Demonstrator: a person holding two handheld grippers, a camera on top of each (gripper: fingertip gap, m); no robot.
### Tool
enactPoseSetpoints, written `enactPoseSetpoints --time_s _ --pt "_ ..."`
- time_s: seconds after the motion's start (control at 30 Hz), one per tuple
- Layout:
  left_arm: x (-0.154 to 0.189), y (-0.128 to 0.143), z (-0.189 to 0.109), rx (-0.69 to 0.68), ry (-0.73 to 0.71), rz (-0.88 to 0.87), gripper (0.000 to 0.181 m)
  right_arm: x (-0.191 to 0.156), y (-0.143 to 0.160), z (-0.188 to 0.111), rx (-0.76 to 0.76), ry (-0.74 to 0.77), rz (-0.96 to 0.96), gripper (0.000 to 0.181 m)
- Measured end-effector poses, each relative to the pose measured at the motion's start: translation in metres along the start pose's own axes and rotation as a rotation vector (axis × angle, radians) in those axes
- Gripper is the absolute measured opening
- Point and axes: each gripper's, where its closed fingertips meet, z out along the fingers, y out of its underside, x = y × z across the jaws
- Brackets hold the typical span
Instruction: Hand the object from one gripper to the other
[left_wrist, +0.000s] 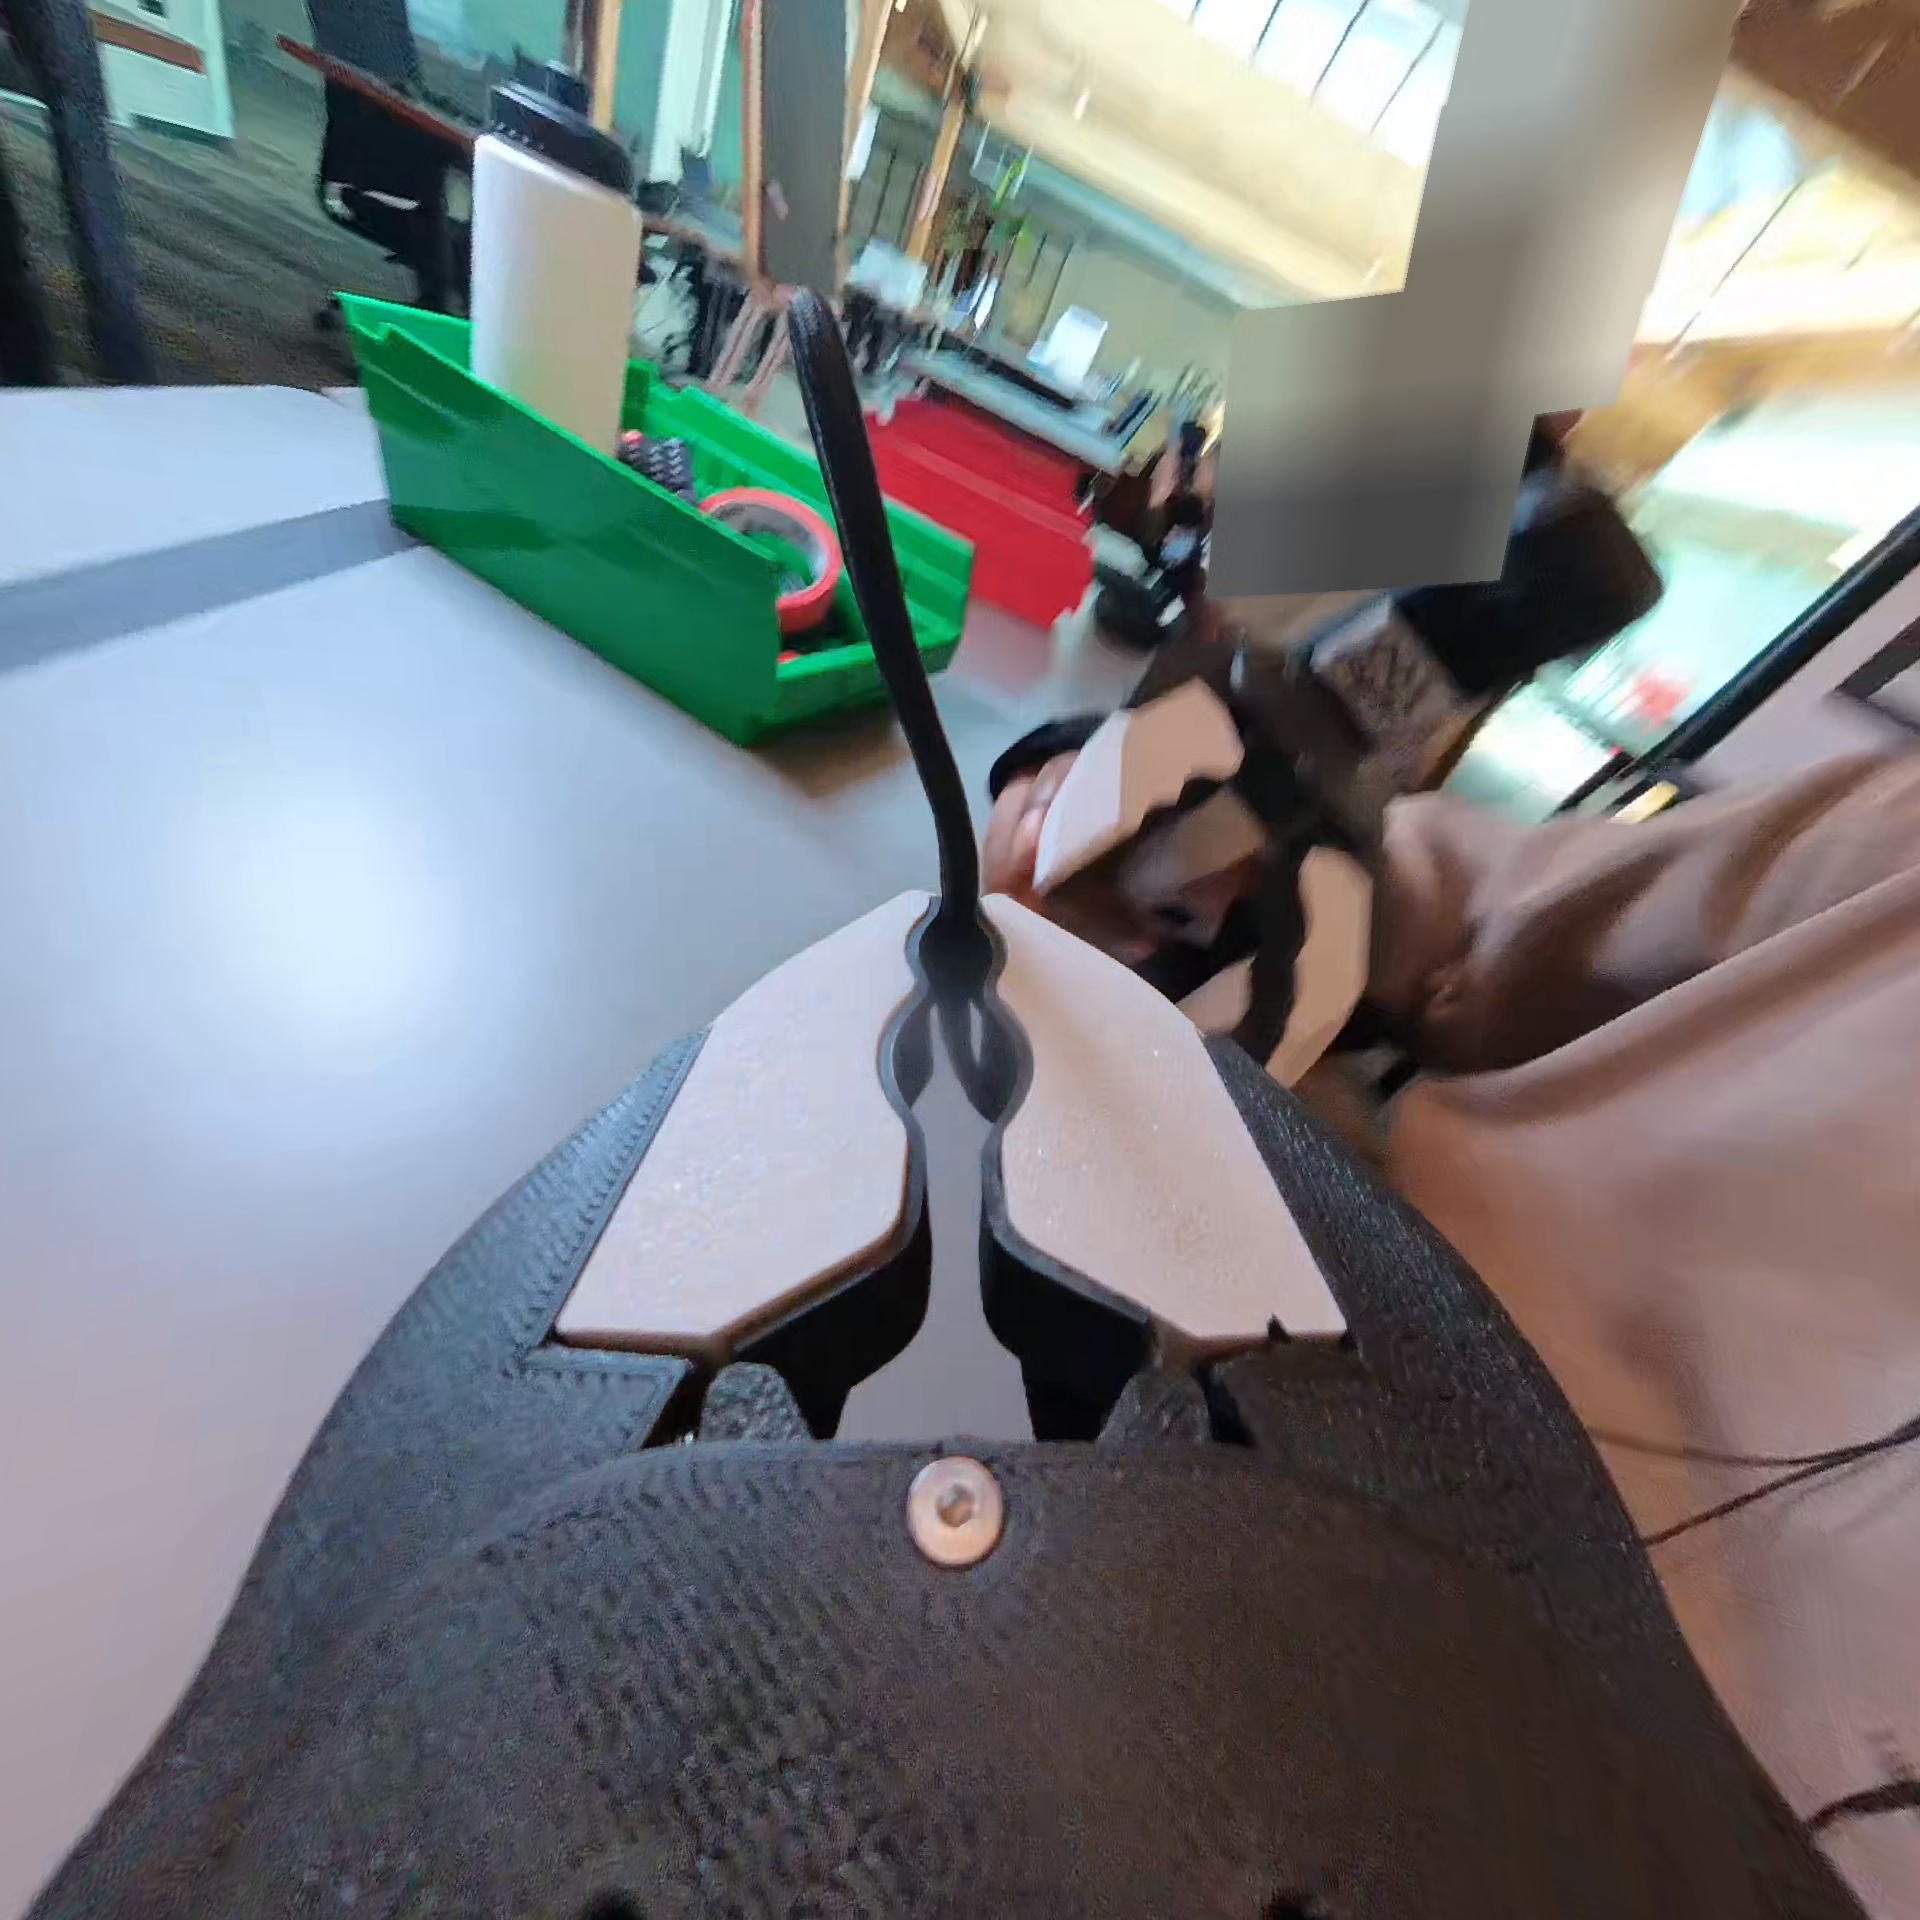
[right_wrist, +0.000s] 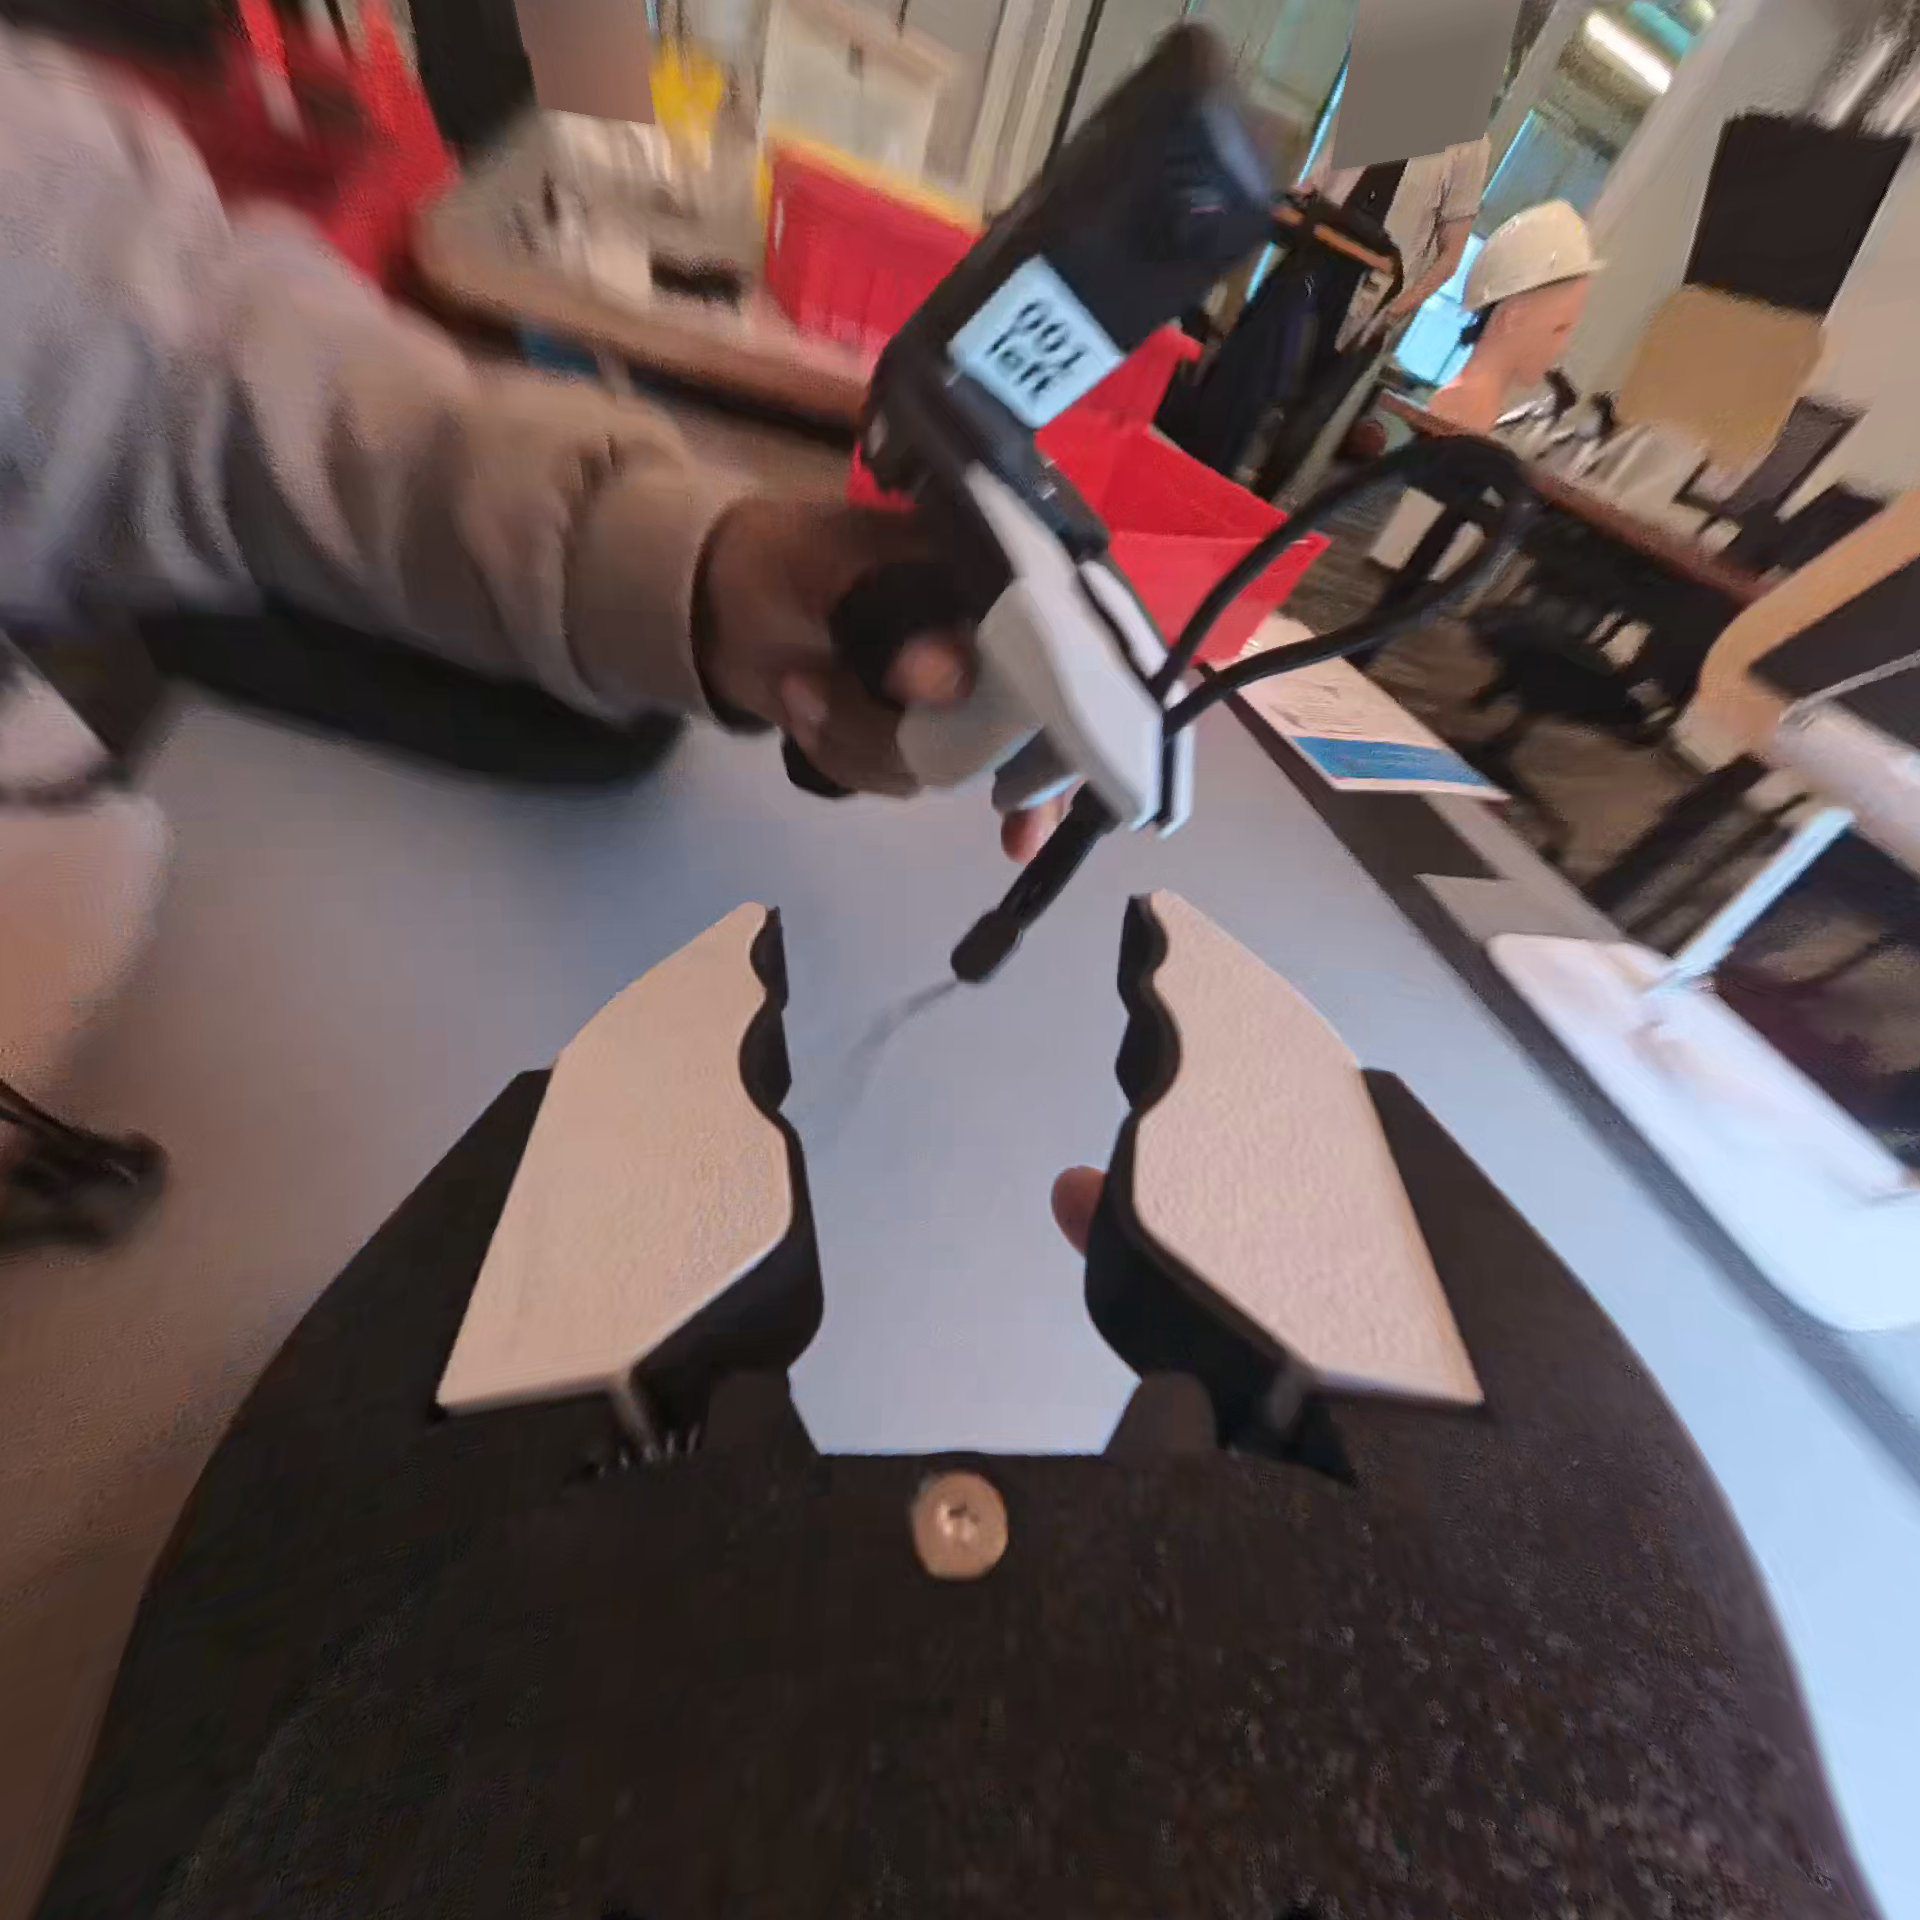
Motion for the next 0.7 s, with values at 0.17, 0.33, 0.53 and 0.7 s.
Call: enactPoseSetpoints --time_s 0.17,0.33,0.53,0.7 --pt "0.006 0.028 0.006 -0.275 -0.100 0.321 0.004 0.036 -0.020 -0.020 0.186 -0.018 0.419 0.048" --pt "0.019 0.074 0.013 -0.575 -0.057 0.443 0.004 0.028 -0.008 -0.020 0.040 -0.029 0.194 0.038" --pt "0.018 0.067 0.009 -0.551 -0.054 0.403 0.004 0.025 -0.012 -0.027 -0.024 0.031 -0.026 0.003" --pt "0.030 0.022 0.001 -0.266 0.084 0.094 0.018 0.050 -0.025 -0.035 -0.006 0.146 -0.046 0.002"
